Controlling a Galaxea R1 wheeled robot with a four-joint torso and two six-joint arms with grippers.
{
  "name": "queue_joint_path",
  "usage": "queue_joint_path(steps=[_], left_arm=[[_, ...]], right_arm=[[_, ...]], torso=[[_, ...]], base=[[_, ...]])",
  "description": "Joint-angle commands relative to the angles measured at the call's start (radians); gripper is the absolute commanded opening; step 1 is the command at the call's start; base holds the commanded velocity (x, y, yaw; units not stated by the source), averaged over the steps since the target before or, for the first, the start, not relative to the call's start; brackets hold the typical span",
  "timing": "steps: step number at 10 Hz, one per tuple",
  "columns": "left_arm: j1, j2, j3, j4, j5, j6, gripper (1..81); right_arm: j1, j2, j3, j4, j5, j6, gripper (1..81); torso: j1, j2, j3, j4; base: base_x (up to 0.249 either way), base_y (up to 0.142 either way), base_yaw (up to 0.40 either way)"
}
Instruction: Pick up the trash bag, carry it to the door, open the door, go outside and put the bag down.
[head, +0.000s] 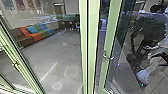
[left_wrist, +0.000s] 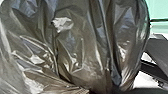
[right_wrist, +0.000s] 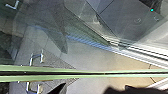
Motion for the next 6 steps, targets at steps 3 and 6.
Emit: queue_joint_path(steps=[3, 6], left_arm=[[-0.025, -0.004, 0.013, -0.004, 0.101, 0.002, 1.0], [-0.021, -0.004, 0.013, -0.004, 0.101, 0.004, 1.0]], right_arm=[[0.225, -0.045, -0.184, -0.036, 0.010, -0.187, 81.1], [0.208, -0.062, -0.215, -0.022, 0.003, -0.205, 81.1]], torso=[[0.000, 0.000, 0.000, 0.000], [-0.002, 0.000, 0.000, 0.000]], base=[[0.000, 0.000, 0.000], [0.000, 0.000, 0.000]])
